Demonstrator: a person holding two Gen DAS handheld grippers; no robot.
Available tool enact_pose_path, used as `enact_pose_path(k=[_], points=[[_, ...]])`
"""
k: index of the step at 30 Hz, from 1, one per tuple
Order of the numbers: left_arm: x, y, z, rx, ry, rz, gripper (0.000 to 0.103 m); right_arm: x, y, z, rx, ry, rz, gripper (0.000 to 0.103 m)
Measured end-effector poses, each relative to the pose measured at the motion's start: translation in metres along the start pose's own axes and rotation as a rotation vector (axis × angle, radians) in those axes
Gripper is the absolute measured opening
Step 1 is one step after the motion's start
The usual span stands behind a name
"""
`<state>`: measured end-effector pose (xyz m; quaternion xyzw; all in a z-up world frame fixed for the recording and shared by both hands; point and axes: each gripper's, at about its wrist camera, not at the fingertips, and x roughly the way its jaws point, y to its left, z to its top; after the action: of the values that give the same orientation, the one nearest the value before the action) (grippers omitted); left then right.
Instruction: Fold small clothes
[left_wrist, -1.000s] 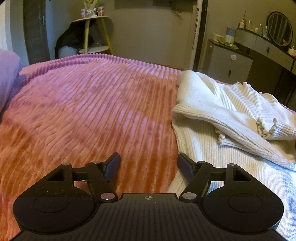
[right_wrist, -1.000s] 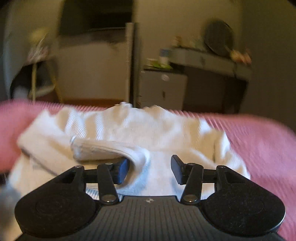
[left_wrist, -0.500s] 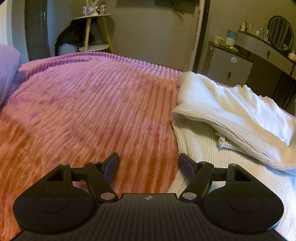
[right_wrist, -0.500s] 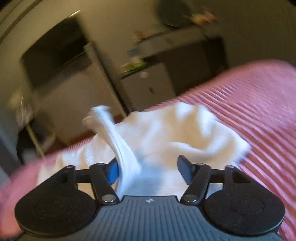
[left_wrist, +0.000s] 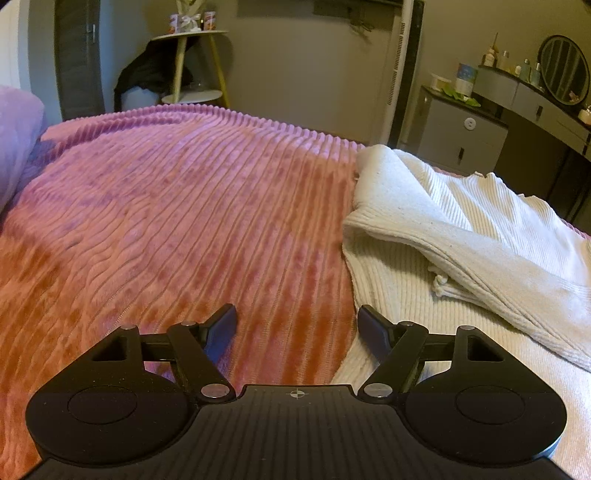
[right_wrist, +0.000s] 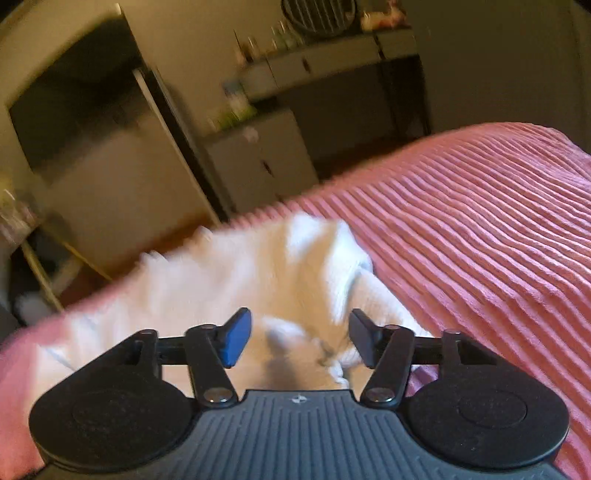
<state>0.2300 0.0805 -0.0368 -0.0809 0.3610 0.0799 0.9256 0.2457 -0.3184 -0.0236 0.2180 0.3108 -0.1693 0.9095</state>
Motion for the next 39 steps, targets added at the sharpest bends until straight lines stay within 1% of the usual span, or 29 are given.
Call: enact_pose_path(k=[1, 2, 4, 8, 9, 11, 12, 13, 14, 15, 16, 17, 18, 19, 20, 22, 24, 26, 28, 29, 31, 33, 35, 37, 39], points=[[0.000, 0.000, 0.000, 0.000, 0.000, -0.001, 0.078, 0.002, 0.000, 0.000, -0.004, -0.003, -0.032, 0.042], [0.000, 0.000, 0.000, -0.001, 0.000, -0.002, 0.079, 0.001, -0.002, 0.001, -0.003, -0.019, -0.033, 0.042], [0.001, 0.001, 0.000, -0.009, 0.002, -0.005, 0.080, 0.001, 0.000, 0.000, -0.032, -0.039, -0.069, 0.042], [0.003, 0.000, 0.000, -0.005, 0.004, -0.003, 0.081, 0.021, -0.001, -0.001, -0.070, -0.002, -0.128, 0.041], [0.003, -0.001, 0.000, 0.000, 0.004, -0.002, 0.081, 0.026, -0.002, -0.002, -0.074, -0.008, -0.134, 0.039], [0.003, -0.001, 0.000, -0.001, 0.006, -0.002, 0.081, 0.034, -0.002, -0.004, -0.094, -0.018, -0.151, 0.028], [0.003, -0.001, 0.000, -0.003, 0.008, -0.002, 0.081, 0.037, -0.002, -0.002, -0.097, -0.019, -0.152, 0.017], [0.003, 0.000, 0.001, -0.006, 0.009, -0.002, 0.081, 0.039, -0.002, 0.001, -0.081, -0.021, -0.128, 0.014], [0.003, 0.000, 0.001, -0.007, 0.009, -0.002, 0.081, 0.036, 0.000, 0.004, -0.071, -0.039, -0.067, 0.013], [0.003, -0.001, 0.000, -0.006, 0.007, 0.000, 0.082, 0.033, -0.001, 0.007, -0.029, -0.052, 0.024, 0.012], [0.004, -0.002, 0.000, 0.000, 0.007, 0.003, 0.082, 0.034, 0.000, 0.008, -0.014, -0.061, 0.077, 0.012], [0.004, -0.003, 0.000, 0.005, 0.005, 0.005, 0.082, 0.039, 0.003, 0.007, -0.026, -0.051, 0.070, 0.012], [0.004, -0.003, 0.000, 0.009, 0.004, 0.007, 0.082, 0.047, 0.005, 0.005, -0.043, -0.026, 0.044, 0.012], [0.005, -0.004, -0.001, 0.012, 0.003, 0.008, 0.083, 0.058, 0.003, 0.002, -0.050, 0.015, 0.044, 0.012], [0.005, -0.004, -0.001, 0.014, 0.002, 0.008, 0.083, 0.059, 0.001, 0.000, -0.049, 0.023, 0.058, 0.013], [0.006, -0.004, -0.001, 0.014, 0.001, 0.009, 0.084, 0.049, -0.002, 0.004, -0.059, 0.018, 0.080, 0.015], [0.006, -0.004, -0.001, 0.012, 0.002, 0.010, 0.085, 0.029, -0.008, 0.003, -0.056, -0.019, 0.091, 0.019], [0.006, -0.006, -0.002, 0.018, -0.002, 0.016, 0.085, 0.004, -0.013, -0.005, -0.077, -0.052, 0.089, 0.019], [0.006, -0.008, -0.003, 0.025, -0.006, 0.022, 0.085, -0.011, -0.016, -0.015, -0.098, -0.059, 0.097, 0.019], [0.006, -0.009, -0.003, 0.027, -0.008, 0.025, 0.085, -0.013, -0.016, -0.020, -0.112, -0.058, 0.094, 0.019], [0.006, -0.010, -0.004, 0.035, -0.011, 0.029, 0.085, -0.005, -0.016, -0.027, -0.148, -0.021, 0.070, 0.020], [0.005, -0.011, -0.004, 0.038, -0.011, 0.029, 0.085, 0.008, -0.013, -0.028, -0.199, 0.011, 0.039, 0.021], [0.006, -0.011, -0.004, 0.034, -0.008, 0.030, 0.085, 0.008, -0.008, -0.023, -0.255, 0.030, 0.018, 0.022], [0.006, -0.010, -0.003, 0.031, -0.009, 0.029, 0.085, -0.010, -0.004, -0.014, -0.273, 0.045, 0.011, 0.023], [0.005, -0.011, -0.003, 0.028, -0.010, 0.031, 0.085, -0.039, -0.007, -0.012, -0.277, 0.031, 0.049, 0.026]])
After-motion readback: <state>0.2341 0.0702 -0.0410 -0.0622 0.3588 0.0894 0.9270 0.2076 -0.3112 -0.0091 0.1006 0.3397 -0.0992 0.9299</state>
